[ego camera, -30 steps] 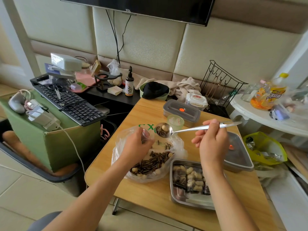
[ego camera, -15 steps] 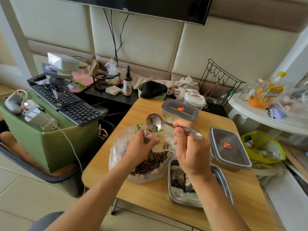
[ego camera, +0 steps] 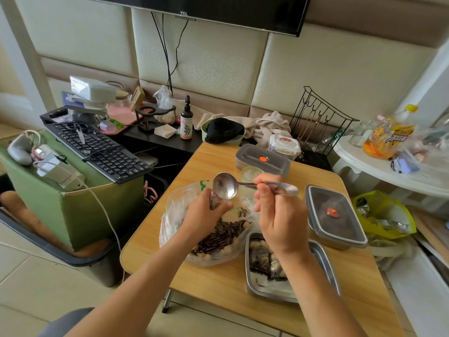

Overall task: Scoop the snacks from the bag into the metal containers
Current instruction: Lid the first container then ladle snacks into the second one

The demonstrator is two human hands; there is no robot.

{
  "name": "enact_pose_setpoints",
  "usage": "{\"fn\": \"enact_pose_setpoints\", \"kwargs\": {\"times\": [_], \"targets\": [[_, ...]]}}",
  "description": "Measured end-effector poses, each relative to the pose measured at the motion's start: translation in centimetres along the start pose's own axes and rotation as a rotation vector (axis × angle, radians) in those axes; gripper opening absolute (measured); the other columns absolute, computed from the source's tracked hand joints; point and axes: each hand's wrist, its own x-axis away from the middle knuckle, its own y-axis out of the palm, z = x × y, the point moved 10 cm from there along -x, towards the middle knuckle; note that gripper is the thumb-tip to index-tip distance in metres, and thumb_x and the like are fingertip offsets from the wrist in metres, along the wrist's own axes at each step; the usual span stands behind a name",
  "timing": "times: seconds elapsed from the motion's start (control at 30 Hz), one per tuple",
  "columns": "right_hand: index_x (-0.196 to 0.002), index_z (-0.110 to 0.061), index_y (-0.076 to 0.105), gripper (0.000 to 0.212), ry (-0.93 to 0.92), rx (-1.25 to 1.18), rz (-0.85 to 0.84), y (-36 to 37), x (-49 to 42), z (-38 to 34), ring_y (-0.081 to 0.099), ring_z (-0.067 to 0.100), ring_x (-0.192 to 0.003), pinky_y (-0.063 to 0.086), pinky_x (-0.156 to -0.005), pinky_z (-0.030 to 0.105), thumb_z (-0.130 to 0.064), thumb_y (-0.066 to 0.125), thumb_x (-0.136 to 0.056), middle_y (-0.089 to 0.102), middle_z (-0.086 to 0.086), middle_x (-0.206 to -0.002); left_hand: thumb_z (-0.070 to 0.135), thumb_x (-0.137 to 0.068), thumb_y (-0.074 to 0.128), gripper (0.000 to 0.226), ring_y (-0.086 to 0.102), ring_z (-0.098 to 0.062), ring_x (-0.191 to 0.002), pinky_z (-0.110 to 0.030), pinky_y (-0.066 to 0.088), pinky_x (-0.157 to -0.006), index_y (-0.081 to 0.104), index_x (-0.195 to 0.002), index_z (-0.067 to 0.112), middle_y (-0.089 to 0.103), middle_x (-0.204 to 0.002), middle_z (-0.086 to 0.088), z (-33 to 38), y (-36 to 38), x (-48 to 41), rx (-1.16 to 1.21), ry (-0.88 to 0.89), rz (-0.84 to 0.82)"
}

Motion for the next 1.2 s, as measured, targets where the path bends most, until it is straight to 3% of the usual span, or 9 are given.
{"fn": "enact_pose_setpoints", "kwargs": {"times": [0.2,0.33,0.53,0.67,0.73,0.8,0.93,1.1,1.2], "targets": [[-0.098,-0.003,0.069,0.055,0.325,-0.001,0.117,-2.3,0.5,4.9,0.066,0.009,-0.054,0.053,-0.05,0.028,-0.042,0.033,-0.112,0.066,0.0,-0.067,0.036,-0.107,0.051,0.027,0.068,-0.015,-0.079,-0.029,0.054,-0.065,0.062,-0.117,0.014,0.07,-0.093,0.002,0.9,-2.2,0.6,0.131,-0.015,0.099],[-0.089,-0.003,0.067,0.061,0.358,0.001,-0.022,-0.8,1.0,6.0,0.064,0.013,-0.05,0.052,-0.044,0.039,-0.047,0.032,-0.111,0.065,0.0,-0.065,0.033,-0.109,0.045,0.027,0.066,-0.009,-0.081,-0.03,0.058,-0.071,0.063,-0.11,0.013,0.07,-0.094,0.005,0.6,-4.9,0.5,0.19,-0.045,0.226],[-0.09,-0.002,0.067,0.038,0.2,-0.067,-0.199,3.1,1.4,2.0,0.056,0.009,-0.044,0.043,-0.038,0.024,-0.023,0.042,-0.11,0.06,0.0,-0.062,0.03,-0.109,0.042,0.033,0.06,-0.016,-0.063,-0.035,0.053,-0.063,0.063,-0.094,0.01,0.068,-0.082,-0.008,-0.9,-8.4,0.5,0.303,-0.147,0.367],[-0.091,-0.003,0.066,0.041,0.152,-0.039,-0.245,4.5,1.3,0.3,0.038,0.002,-0.044,0.03,-0.042,0.01,-0.027,0.04,-0.111,0.05,-0.009,-0.062,0.037,-0.107,0.034,0.039,0.062,-0.033,-0.103,-0.053,0.049,-0.093,0.066,-0.103,0.015,0.068,-0.103,-0.012,-3.1,-10.0,0.6,-0.012,-0.266,0.451],[-0.093,-0.003,0.066,0.037,0.12,-0.026,-0.252,4.7,1.1,-0.4,0.035,0.001,-0.046,0.026,-0.045,0.007,-0.025,0.041,-0.11,0.045,-0.013,-0.064,0.034,-0.105,0.03,0.044,0.05,-0.039,-0.121,-0.057,0.039,-0.105,0.068,-0.112,0.012,0.062,-0.122,-0.017,-4.9,-9.9,0.4,-0.171,-0.387,0.363],[-0.095,-0.003,0.067,0.037,0.108,-0.033,-0.26,4.8,1.0,-0.7,0.035,0.001,-0.046,0.026,-0.044,0.008,-0.025,0.041,-0.11,0.044,-0.014,-0.064,0.03,-0.105,0.029,0.045,0.054,-0.041,-0.113,-0.054,0.044,-0.102,0.067,-0.115,0.006,0.063,-0.117,-0.021,-6.5,-9.3,0.0,-0.181,-0.422,0.238],[-0.093,-0.003,0.065,0.033,0.099,-0.067,-0.251,4.9,0.8,-1.3,0.034,0.001,-0.041,0.027,-0.041,0.009,-0.023,0.044,-0.109,0.044,-0.013,-0.058,0.011,-0.105,0.032,0.036,0.055,-0.024,-0.076,-0.034,0.046,-0.062,0.054,-0.132,0.003,0.051,-0.087,-0.006,-7.3,-9.1,0.6,-0.5,-0.417,0.039],[-0.096,-0.001,0.064,0.034,0.129,-0.107,-0.24,5.6,0.8,-1.3,0.032,-0.015,-0.042,0.028,-0.042,0.005,-0.024,0.043,-0.109,0.039,-0.019,-0.062,0.007,-0.104,0.029,0.048,0.065,-0.04,-0.11,-0.049,0.058,-0.093,0.038,-0.151,0.008,0.059,-0.123,-0.02,-6.7,-8.0,2.4,-0.452,-0.445,-0.097],[-0.098,-0.001,0.065,0.034,0.141,-0.088,-0.24,5.9,1.0,-0.9,0.032,-0.014,-0.042,0.027,-0.042,0.005,-0.024,0.043,-0.109,0.042,-0.016,-0.061,0.02,-0.11,0.027,0.043,0.069,-0.041,-0.103,-0.047,0.061,-0.084,0.045,-0.145,0.003,0.062,-0.123,-0.023,-6.7,-7.8,1.8,-0.315,-0.504,-0.042]]}}
